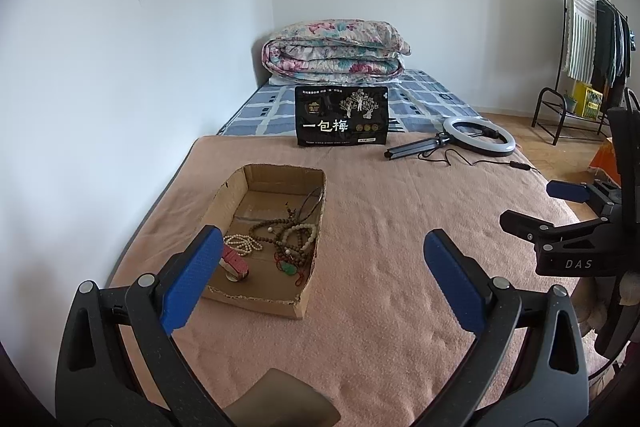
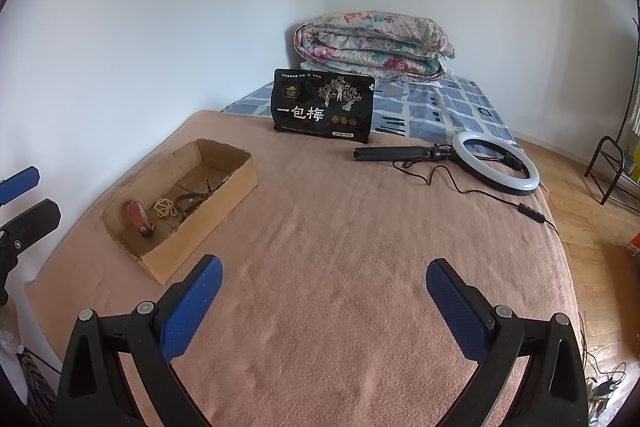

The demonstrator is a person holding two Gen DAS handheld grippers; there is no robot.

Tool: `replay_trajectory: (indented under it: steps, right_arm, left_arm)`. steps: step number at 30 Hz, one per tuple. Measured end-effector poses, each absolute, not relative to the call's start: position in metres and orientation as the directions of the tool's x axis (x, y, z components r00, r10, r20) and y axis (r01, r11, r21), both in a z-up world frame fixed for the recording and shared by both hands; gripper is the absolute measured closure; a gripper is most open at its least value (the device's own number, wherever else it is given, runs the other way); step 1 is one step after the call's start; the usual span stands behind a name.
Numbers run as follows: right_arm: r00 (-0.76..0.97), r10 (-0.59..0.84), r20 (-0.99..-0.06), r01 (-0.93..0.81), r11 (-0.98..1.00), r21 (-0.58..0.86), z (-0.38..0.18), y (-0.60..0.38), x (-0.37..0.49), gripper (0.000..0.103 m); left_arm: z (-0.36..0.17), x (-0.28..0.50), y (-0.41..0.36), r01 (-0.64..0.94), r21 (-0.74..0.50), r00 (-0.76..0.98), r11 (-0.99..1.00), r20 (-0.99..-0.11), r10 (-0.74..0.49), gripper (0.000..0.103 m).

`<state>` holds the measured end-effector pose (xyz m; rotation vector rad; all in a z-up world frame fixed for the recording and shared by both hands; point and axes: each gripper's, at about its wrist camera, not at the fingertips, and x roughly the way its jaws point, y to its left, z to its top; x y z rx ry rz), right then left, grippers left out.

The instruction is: Organize jewelry

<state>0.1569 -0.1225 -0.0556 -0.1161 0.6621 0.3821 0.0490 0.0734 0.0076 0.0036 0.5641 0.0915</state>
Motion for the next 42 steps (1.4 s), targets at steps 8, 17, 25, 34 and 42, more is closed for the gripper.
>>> replay_trajectory:
  steps: [8, 17, 25, 34, 42]
  right_arm:
    - [0.723, 0.306, -0.619, -0.379, 0.925, 0.015, -0.056, -0.1228, 0.1571, 0.0]
    - [0.722, 0.306, -0.62, -0.38, 0.925, 0.014, -0.0566, -0.1224, 0.1575, 0.0]
    - [0.719, 0.308, -0.623, -0.382, 0.924, 0.016, -0.0598, -0.1248, 0.1564, 0.0]
    - [0.719, 0.308, -0.624, -0.381, 0.924, 0.017, -0.0598, -0.1241, 0.156, 0.0]
    - [0.716, 0.308, -0.626, -0.385, 0.923, 0.014, -0.0605, -0.124, 0.1558, 0.0]
  left_arm:
    - [0.0076, 0.0489, 0.0738, -0.086, 0.028, 0.841, 0.996, -0.534, 0.087, 0.001]
    - [0.0068, 0.049, 0.0736, -0.087, 0.028, 0.842, 0.996, -0.533, 0.088, 0.001]
    - [0.0069, 0.0489, 0.0738, -0.086, 0.028, 0.842, 0.996, -0.533, 0.088, 0.001]
    - [0.0073, 0.0475, 0.0736, -0.088, 0.029, 0.842, 0.996, -0.532, 0.09, 0.001]
    - [0.0093, 0.0487, 0.0743, -0.087, 0.031, 0.842, 0.996, -0.532, 0.09, 0.001]
